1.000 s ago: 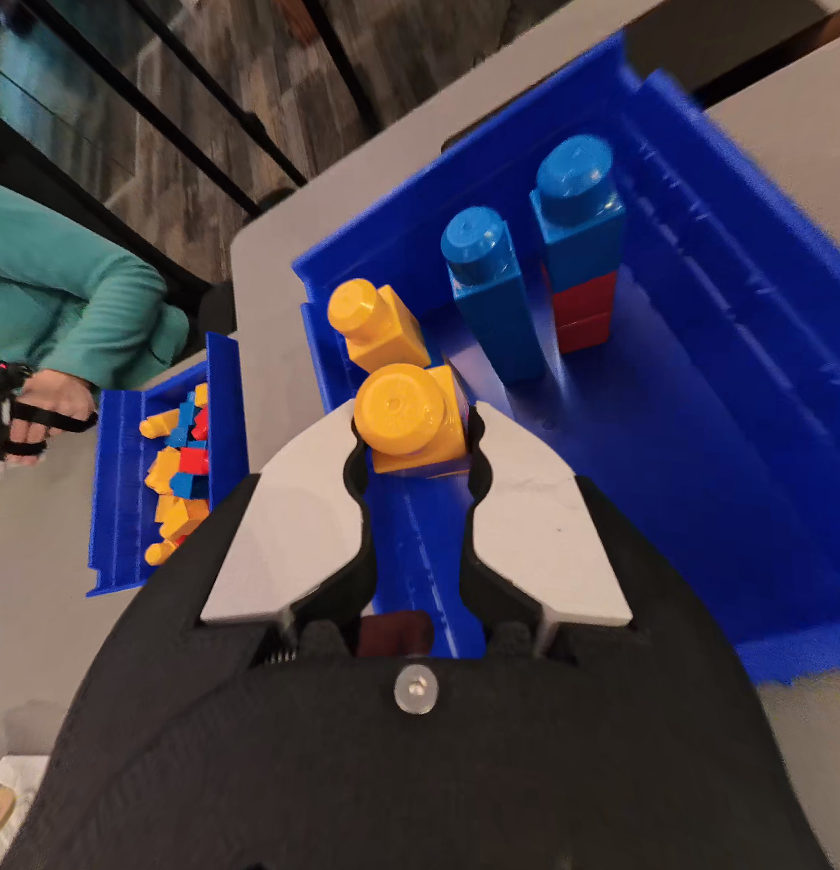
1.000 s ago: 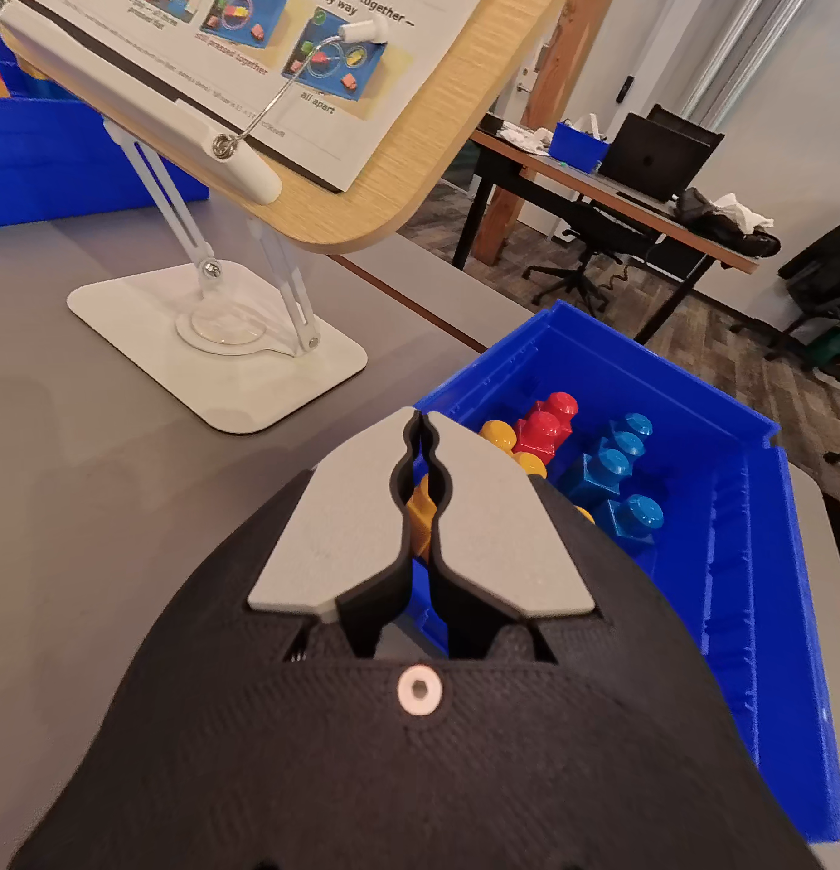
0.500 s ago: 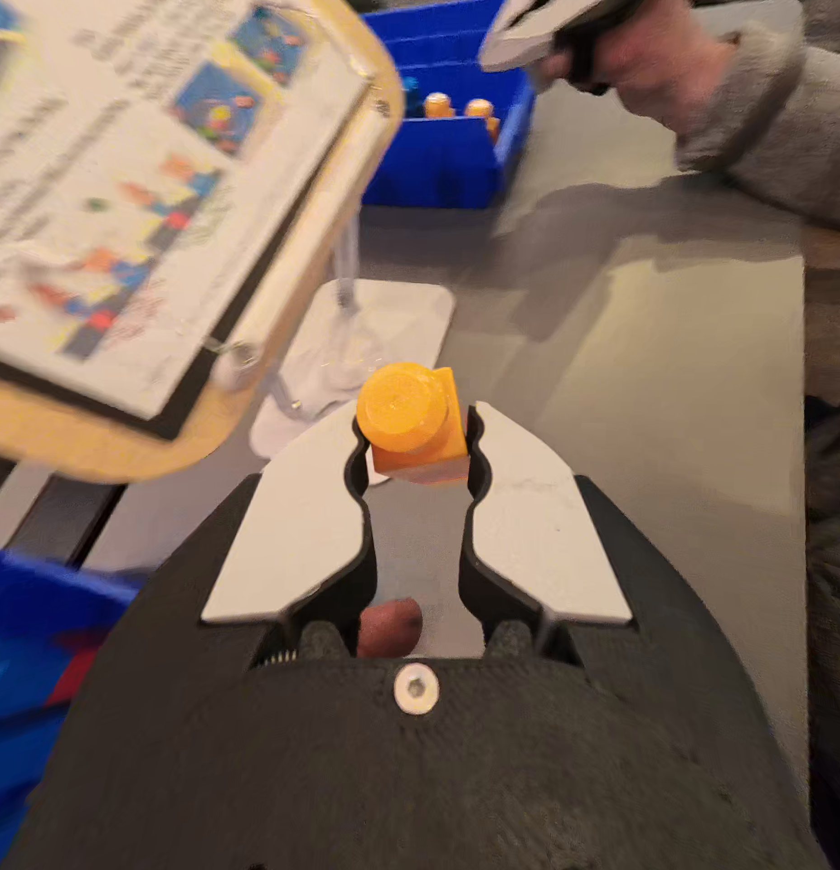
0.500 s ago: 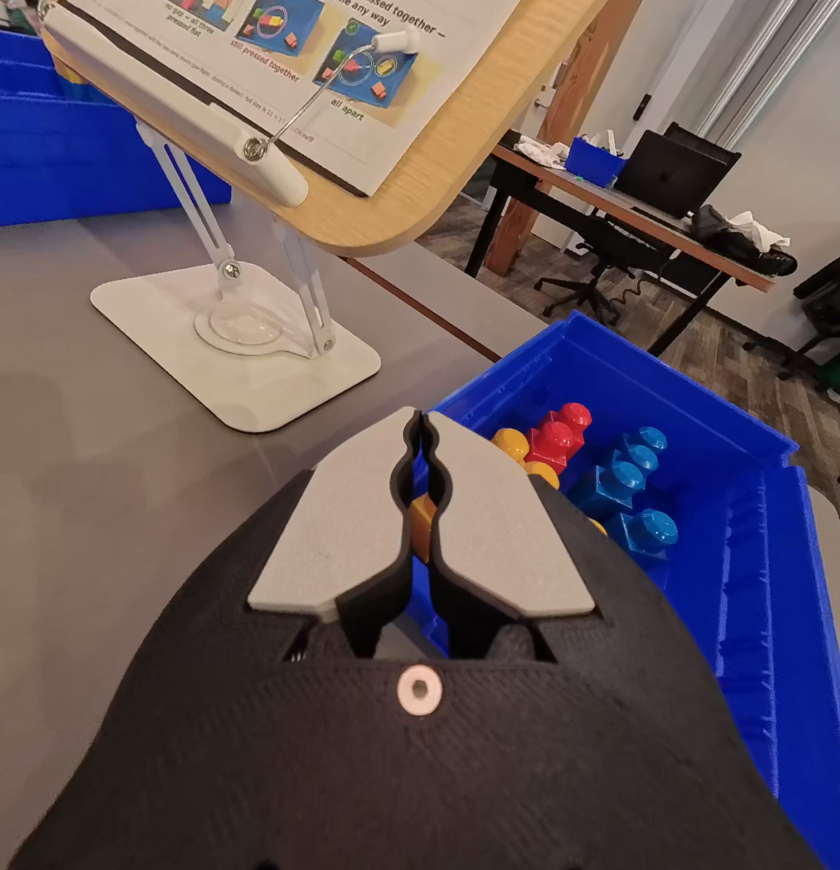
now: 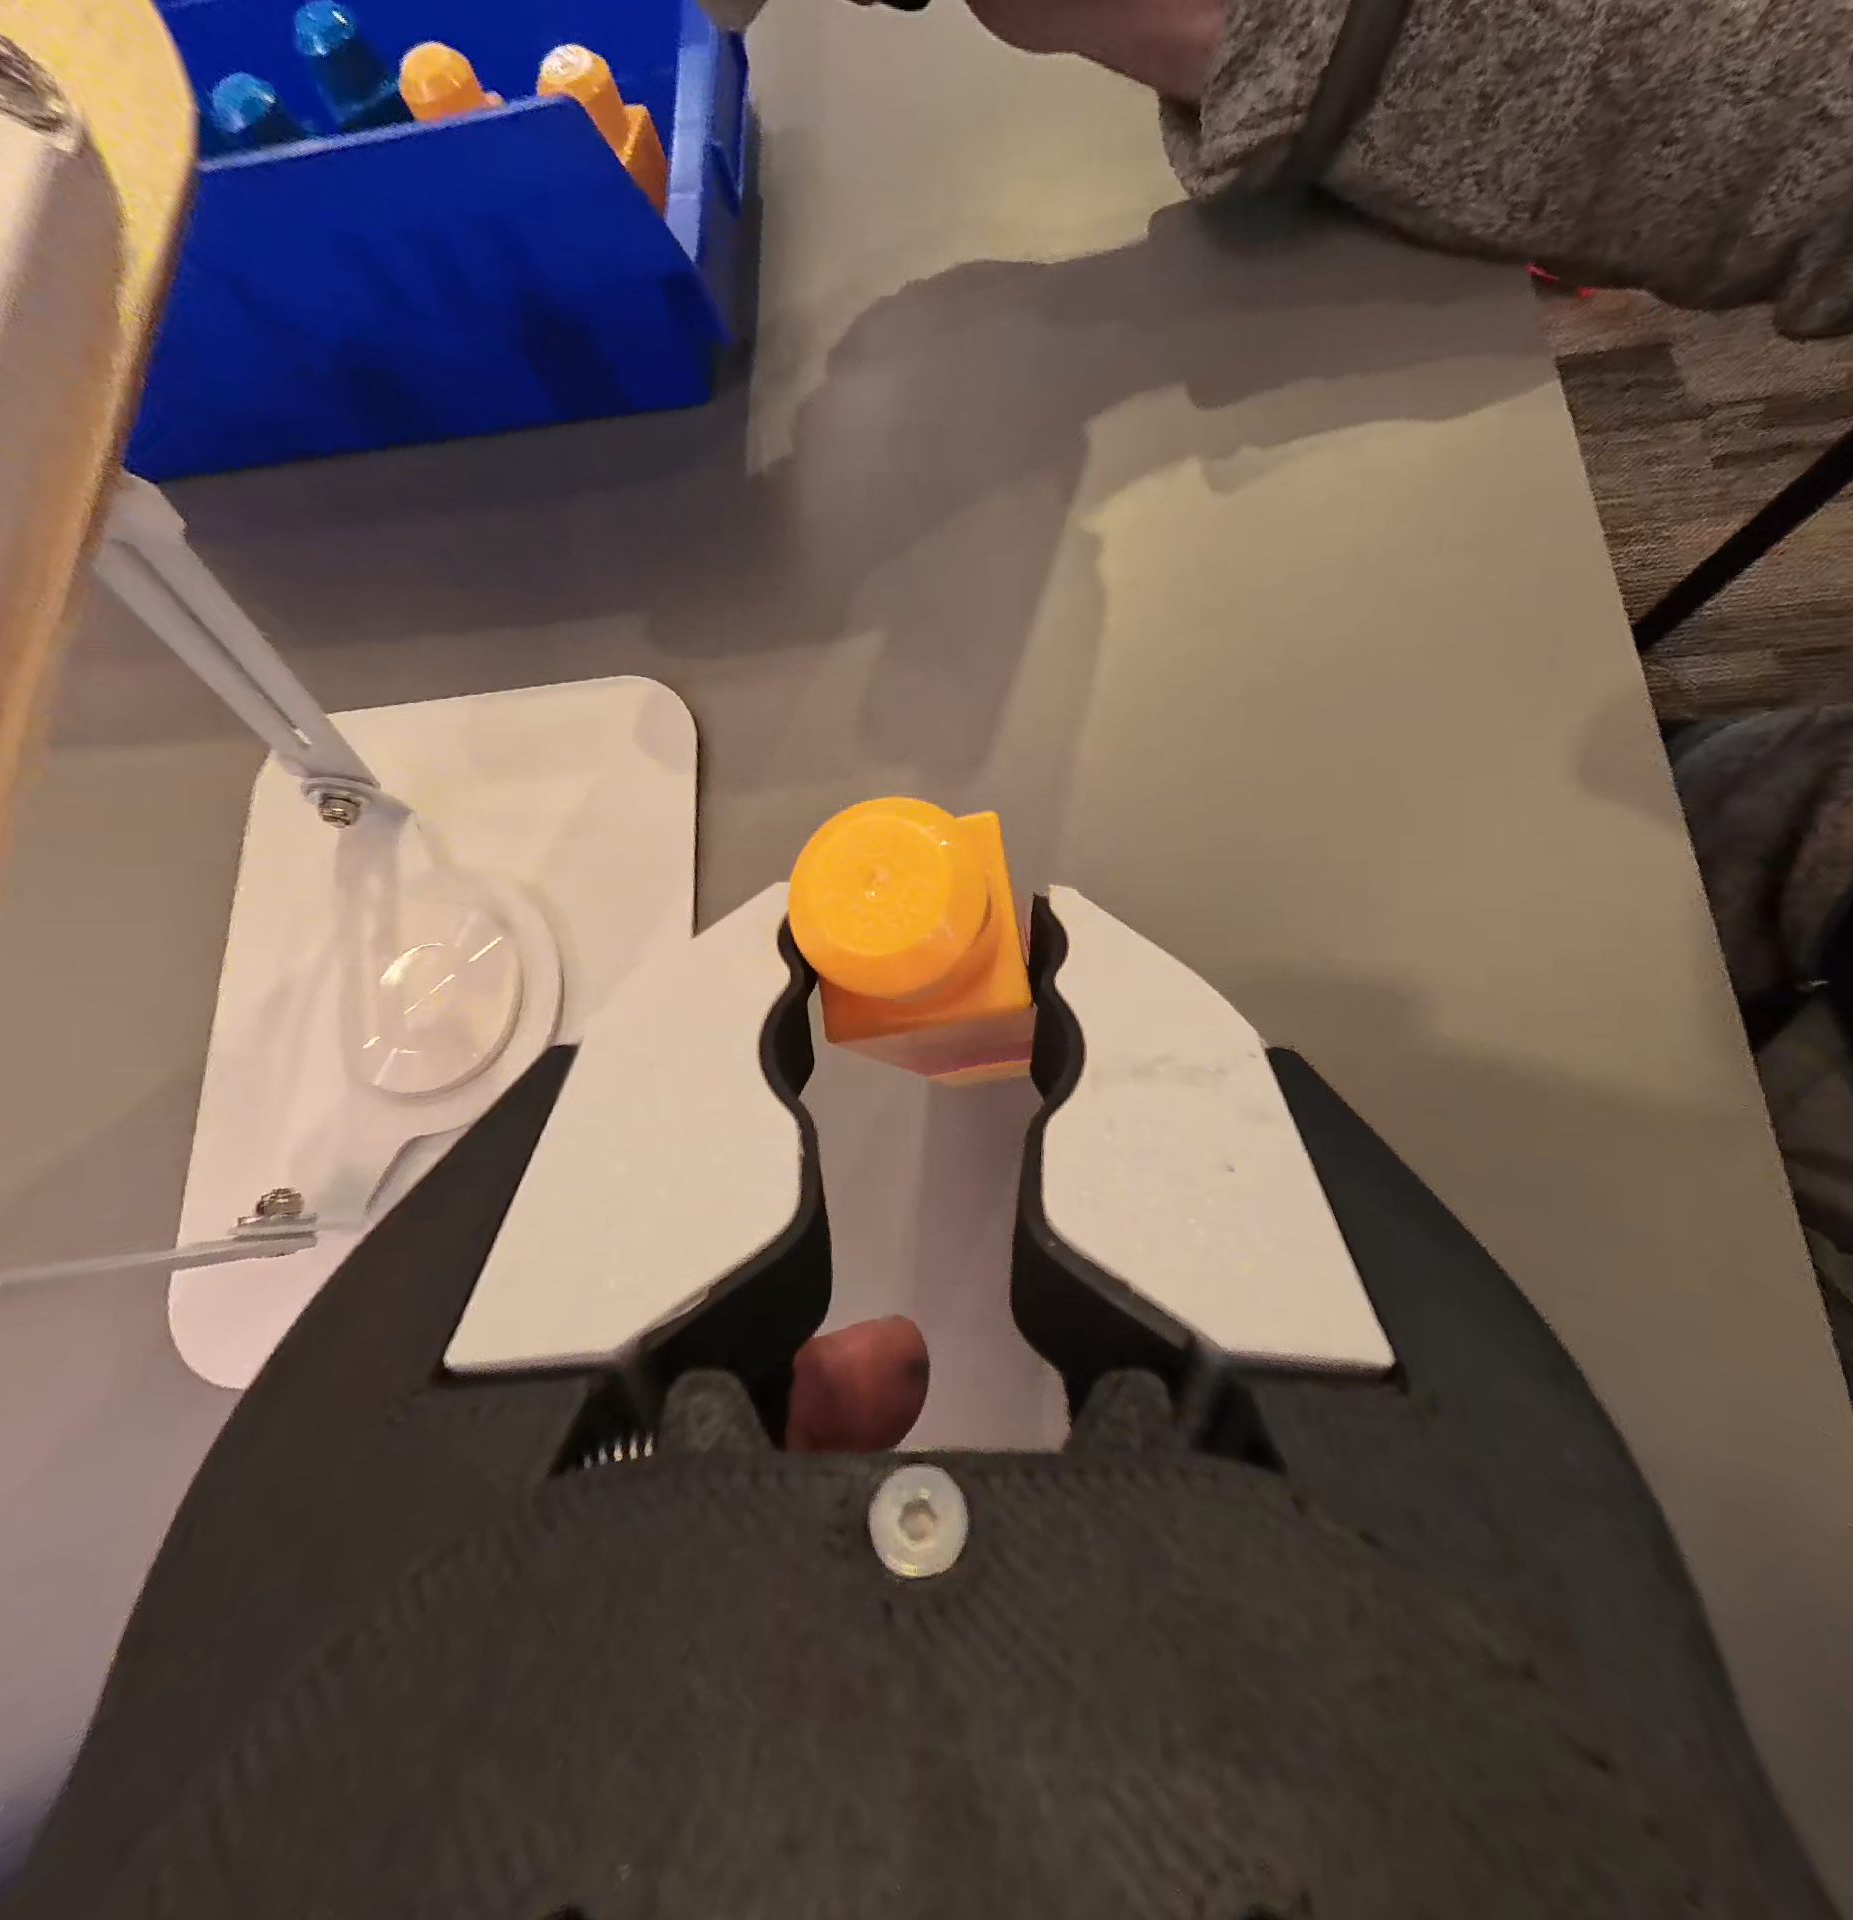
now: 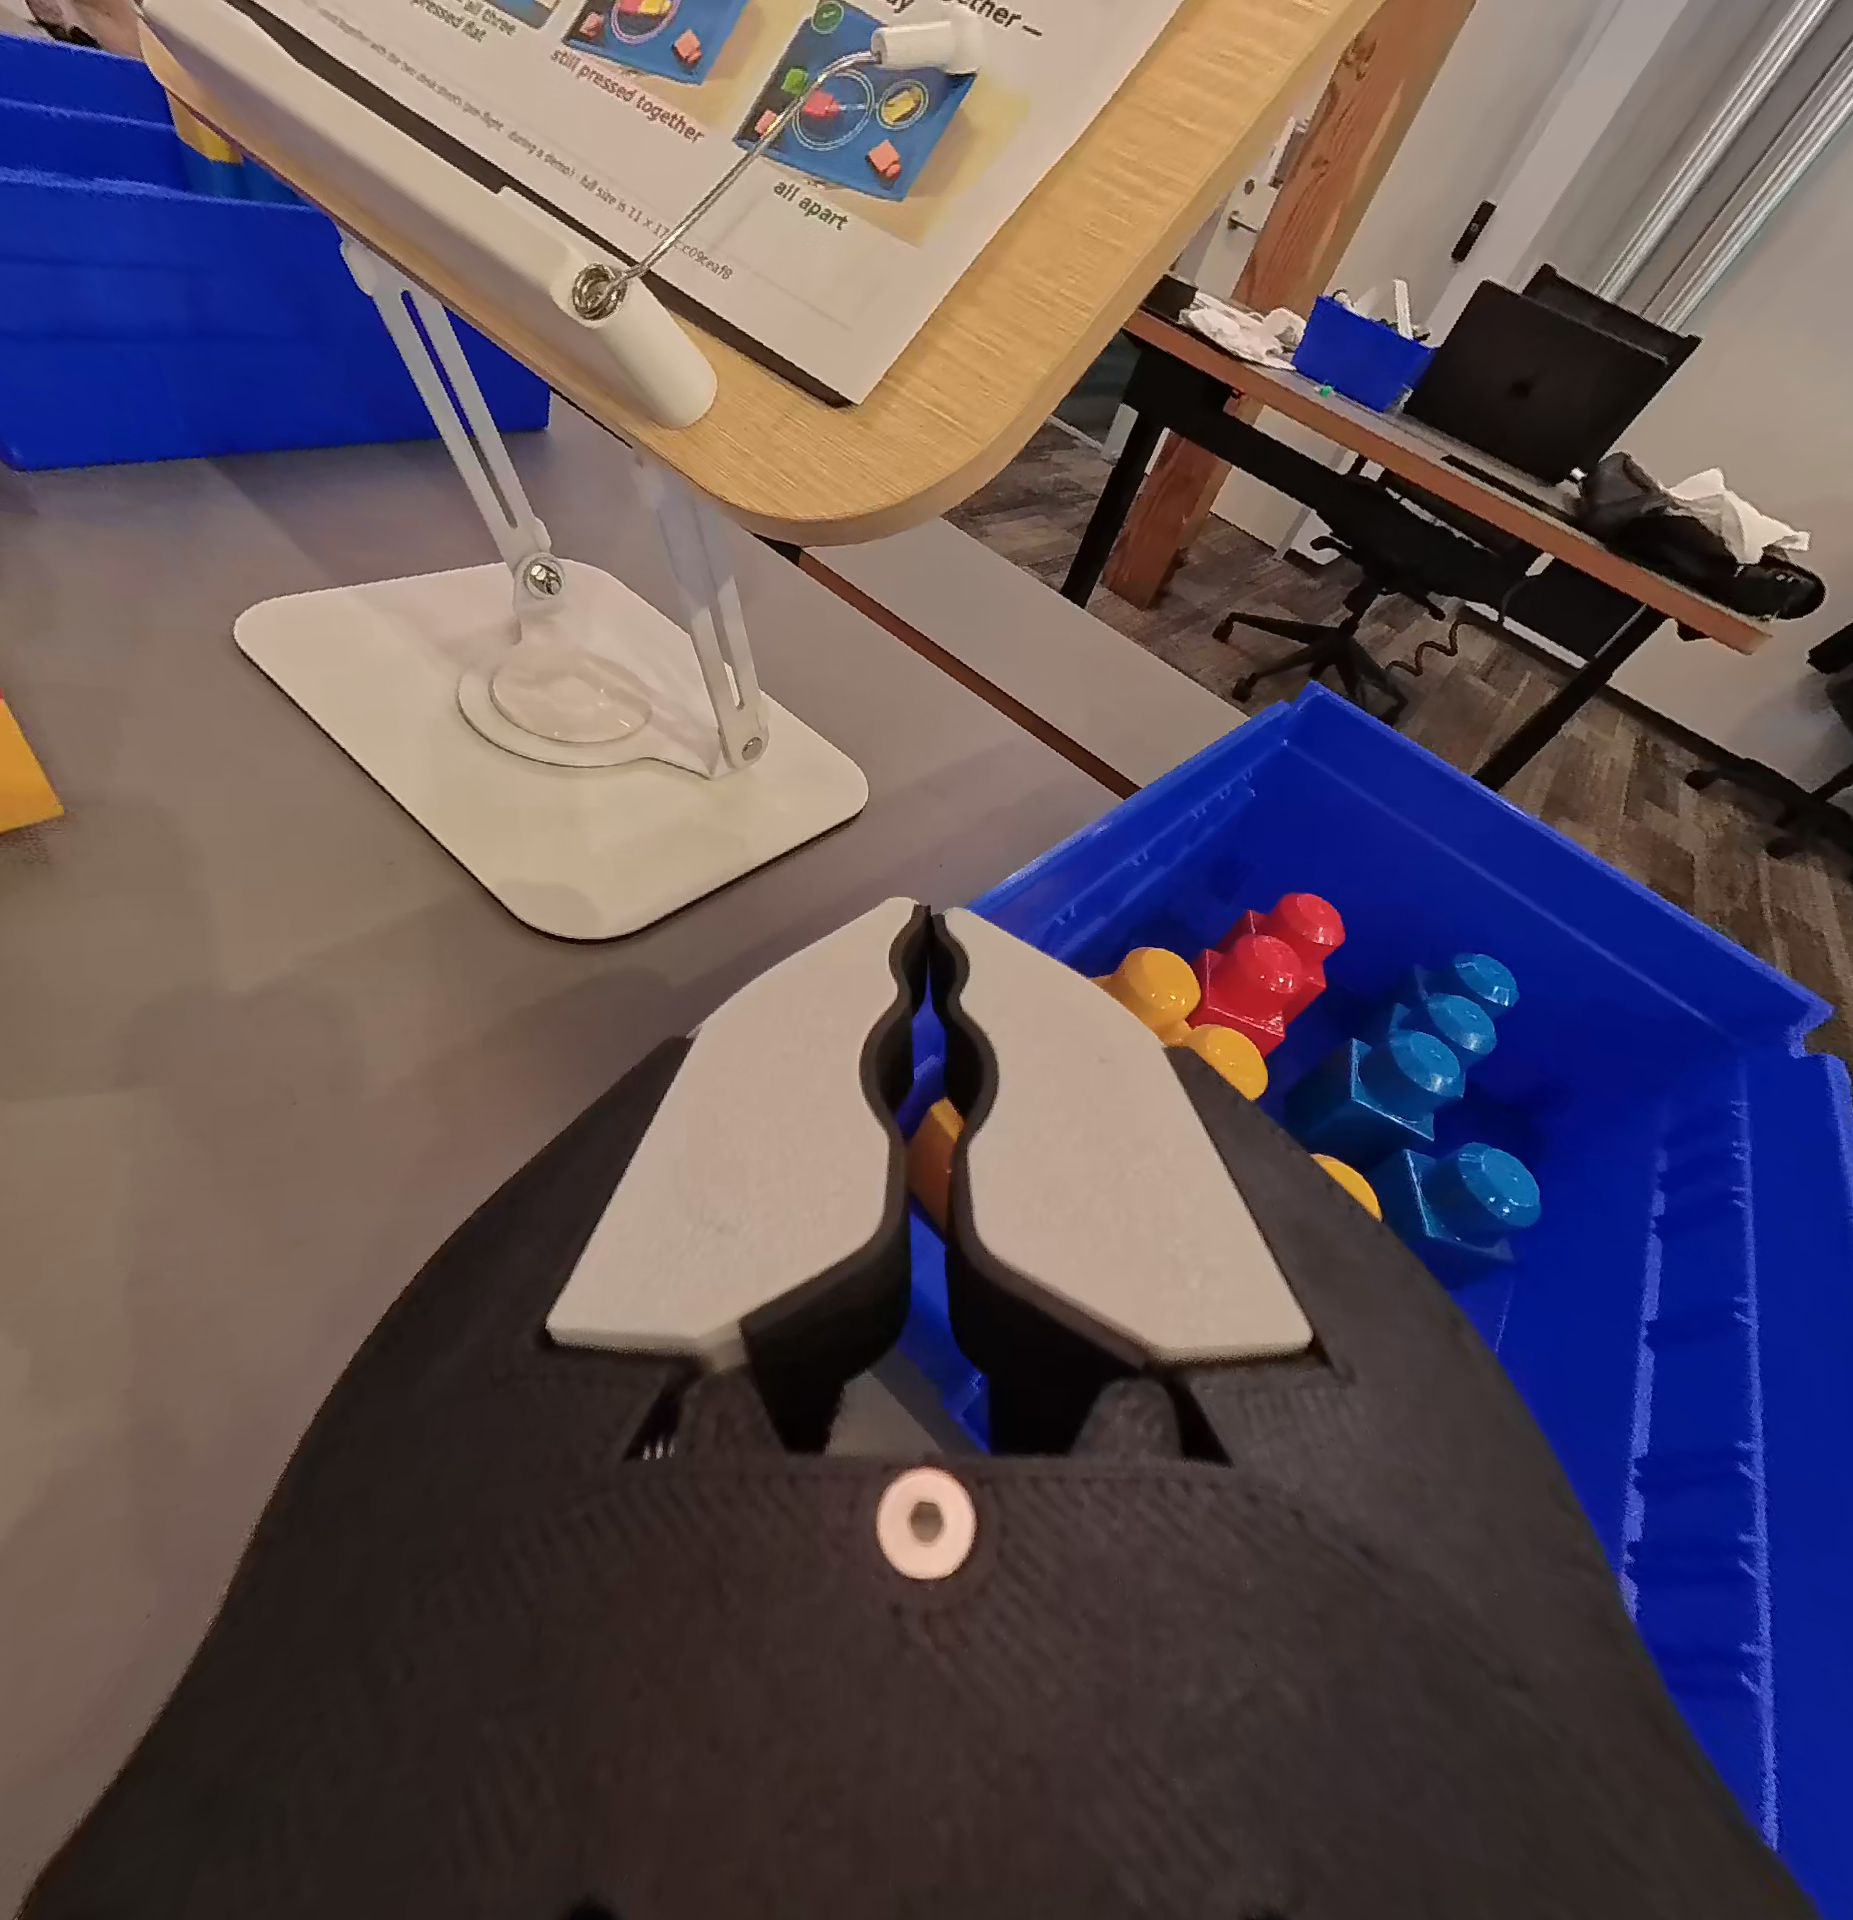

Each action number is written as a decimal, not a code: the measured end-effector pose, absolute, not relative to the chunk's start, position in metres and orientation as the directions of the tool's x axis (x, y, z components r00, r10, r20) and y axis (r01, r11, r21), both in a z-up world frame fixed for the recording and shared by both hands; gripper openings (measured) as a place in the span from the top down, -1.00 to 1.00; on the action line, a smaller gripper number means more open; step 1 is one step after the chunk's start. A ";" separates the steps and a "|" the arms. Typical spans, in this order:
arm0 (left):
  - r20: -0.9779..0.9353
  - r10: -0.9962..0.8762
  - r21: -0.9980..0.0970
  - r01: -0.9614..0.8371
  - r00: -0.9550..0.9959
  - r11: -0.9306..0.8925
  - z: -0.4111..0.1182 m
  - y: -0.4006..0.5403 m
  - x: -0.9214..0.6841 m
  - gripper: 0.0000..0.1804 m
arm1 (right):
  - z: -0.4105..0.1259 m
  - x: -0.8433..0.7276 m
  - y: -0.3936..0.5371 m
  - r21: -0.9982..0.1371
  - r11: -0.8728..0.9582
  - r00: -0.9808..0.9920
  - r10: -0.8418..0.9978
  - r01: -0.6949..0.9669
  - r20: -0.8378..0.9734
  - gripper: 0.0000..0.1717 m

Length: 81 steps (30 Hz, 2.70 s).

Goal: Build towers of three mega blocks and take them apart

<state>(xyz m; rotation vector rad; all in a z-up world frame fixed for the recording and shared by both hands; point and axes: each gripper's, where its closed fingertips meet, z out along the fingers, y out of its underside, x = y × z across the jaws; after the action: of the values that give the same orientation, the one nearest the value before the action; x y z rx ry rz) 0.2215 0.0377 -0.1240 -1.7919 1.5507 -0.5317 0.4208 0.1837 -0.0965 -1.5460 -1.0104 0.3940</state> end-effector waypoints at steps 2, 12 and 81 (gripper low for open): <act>-0.120 -0.975 -0.723 -0.689 0.189 -0.044 -0.130 0.037 0.224 0.57 | -0.097 0.419 0.183 -0.922 0.066 0.563 0.775 0.382 0.288 1.00; -0.077 -0.984 -0.727 -0.685 0.162 -0.056 -0.143 0.033 0.226 0.34 | -0.098 0.418 0.182 -0.920 0.067 0.553 0.781 0.387 0.290 1.00; -0.133 -0.961 -0.556 -0.821 0.242 -0.129 -0.192 0.052 0.202 0.57 | -0.071 0.249 0.048 -0.930 0.156 -0.058 0.988 0.334 0.145 0.58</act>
<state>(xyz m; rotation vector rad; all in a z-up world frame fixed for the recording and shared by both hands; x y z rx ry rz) 0.2017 0.0518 -0.1918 -1.9945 1.6220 -0.3496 0.2488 0.0479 -0.0712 -1.3198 -1.5508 0.9336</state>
